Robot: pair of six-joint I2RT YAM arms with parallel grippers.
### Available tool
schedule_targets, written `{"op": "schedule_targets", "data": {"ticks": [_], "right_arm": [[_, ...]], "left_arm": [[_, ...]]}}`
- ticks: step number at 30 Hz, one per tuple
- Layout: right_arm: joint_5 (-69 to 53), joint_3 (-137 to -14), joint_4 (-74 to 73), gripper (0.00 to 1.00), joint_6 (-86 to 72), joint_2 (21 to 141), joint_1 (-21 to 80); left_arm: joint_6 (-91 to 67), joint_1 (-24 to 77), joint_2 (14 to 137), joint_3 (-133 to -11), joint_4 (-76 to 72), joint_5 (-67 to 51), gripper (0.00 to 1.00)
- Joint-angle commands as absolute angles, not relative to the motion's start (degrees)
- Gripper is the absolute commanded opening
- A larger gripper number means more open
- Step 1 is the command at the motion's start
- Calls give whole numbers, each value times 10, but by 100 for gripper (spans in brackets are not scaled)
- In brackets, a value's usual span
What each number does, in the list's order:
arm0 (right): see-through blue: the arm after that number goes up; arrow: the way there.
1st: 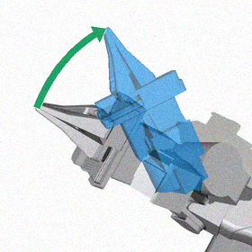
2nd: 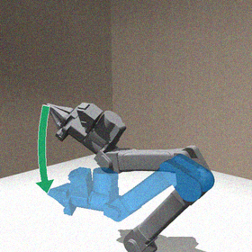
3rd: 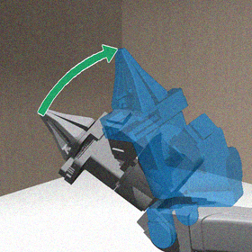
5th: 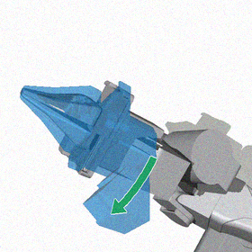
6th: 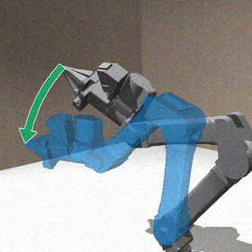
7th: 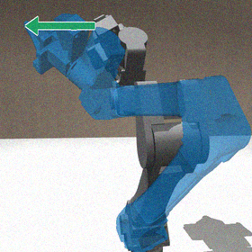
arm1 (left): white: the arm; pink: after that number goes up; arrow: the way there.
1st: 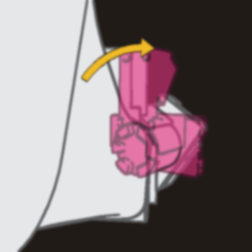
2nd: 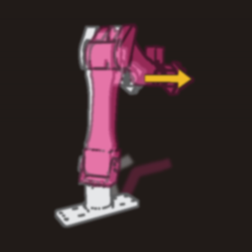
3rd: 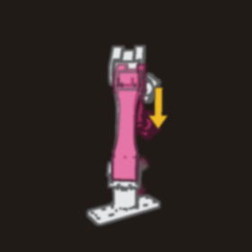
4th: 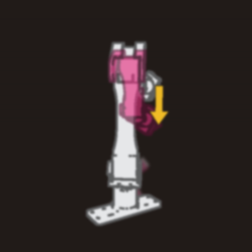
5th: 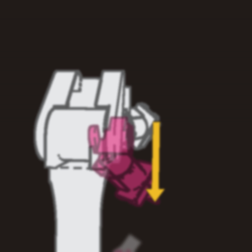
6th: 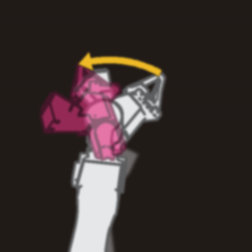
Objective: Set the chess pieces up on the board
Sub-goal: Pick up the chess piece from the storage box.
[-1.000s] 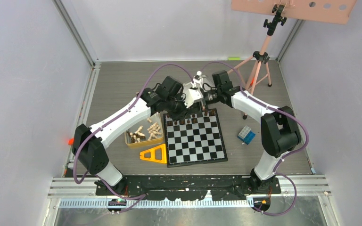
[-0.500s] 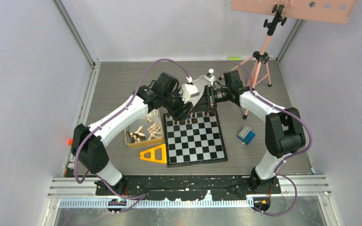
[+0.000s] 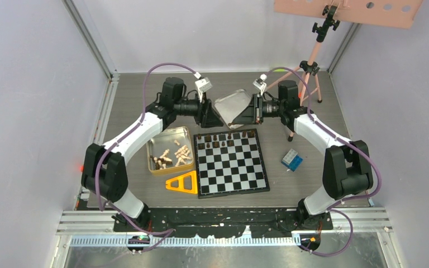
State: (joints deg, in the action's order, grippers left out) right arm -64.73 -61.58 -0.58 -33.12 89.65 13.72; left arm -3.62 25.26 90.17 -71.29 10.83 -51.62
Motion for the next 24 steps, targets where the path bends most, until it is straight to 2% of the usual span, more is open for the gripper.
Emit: {"op": "schedule_targets", "data": {"ticks": [1, 14, 21, 24], "right_arm": [[-657, -612, 65, 12, -375, 873, 135], [-665, -606, 111, 12, -416, 870, 134], [-667, -605, 135, 12, -438, 872, 133], [-666, -605, 143, 12, -444, 873, 132]], "left_arm": [[-142, 251, 910, -710, -59, -612, 53], [-265, 251, 940, -674, -201, -621, 53], [-271, 251, 949, -671, -205, -614, 52], [-282, 251, 952, -672, -208, -617, 48]]}}
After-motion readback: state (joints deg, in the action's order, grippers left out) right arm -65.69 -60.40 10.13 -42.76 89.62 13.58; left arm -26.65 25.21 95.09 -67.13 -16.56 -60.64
